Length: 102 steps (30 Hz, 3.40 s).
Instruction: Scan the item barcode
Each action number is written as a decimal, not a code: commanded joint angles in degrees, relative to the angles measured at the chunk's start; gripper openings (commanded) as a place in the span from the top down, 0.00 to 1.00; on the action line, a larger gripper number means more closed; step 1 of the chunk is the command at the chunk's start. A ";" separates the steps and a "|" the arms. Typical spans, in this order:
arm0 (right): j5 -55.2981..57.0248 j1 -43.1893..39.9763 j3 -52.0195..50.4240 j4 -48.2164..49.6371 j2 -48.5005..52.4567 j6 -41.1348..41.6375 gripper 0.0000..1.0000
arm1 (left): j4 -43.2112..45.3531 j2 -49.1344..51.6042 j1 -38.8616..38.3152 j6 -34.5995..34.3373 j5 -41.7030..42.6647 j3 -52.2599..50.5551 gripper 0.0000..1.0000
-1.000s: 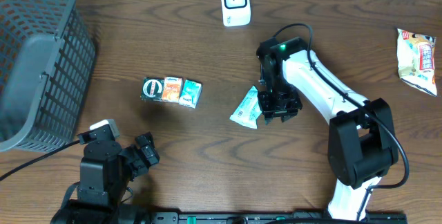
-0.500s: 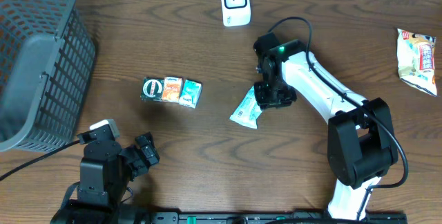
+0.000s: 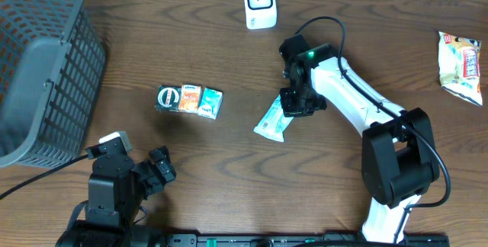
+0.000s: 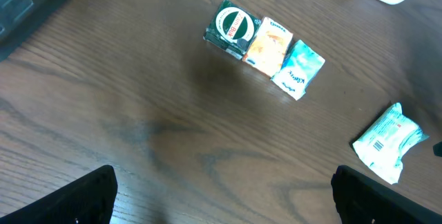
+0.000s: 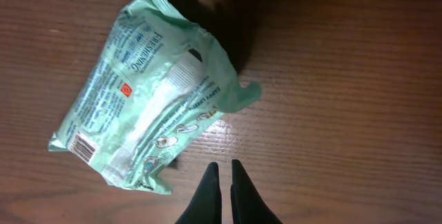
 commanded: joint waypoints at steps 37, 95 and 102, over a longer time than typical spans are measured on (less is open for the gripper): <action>-2.03 -0.11 -8.98 20.41 0.02 1.81 0.96 | 0.02 -0.26 0.13 0.13 -0.15 0.11 0.02; -17.00 -4.61 -24.52 34.62 -1.84 0.81 0.71 | 0.02 -0.26 0.11 0.13 -0.15 0.11 0.02; -17.99 -4.42 -25.29 35.12 -2.08 1.46 0.99 | 0.02 -0.26 0.11 0.13 -0.15 0.11 0.02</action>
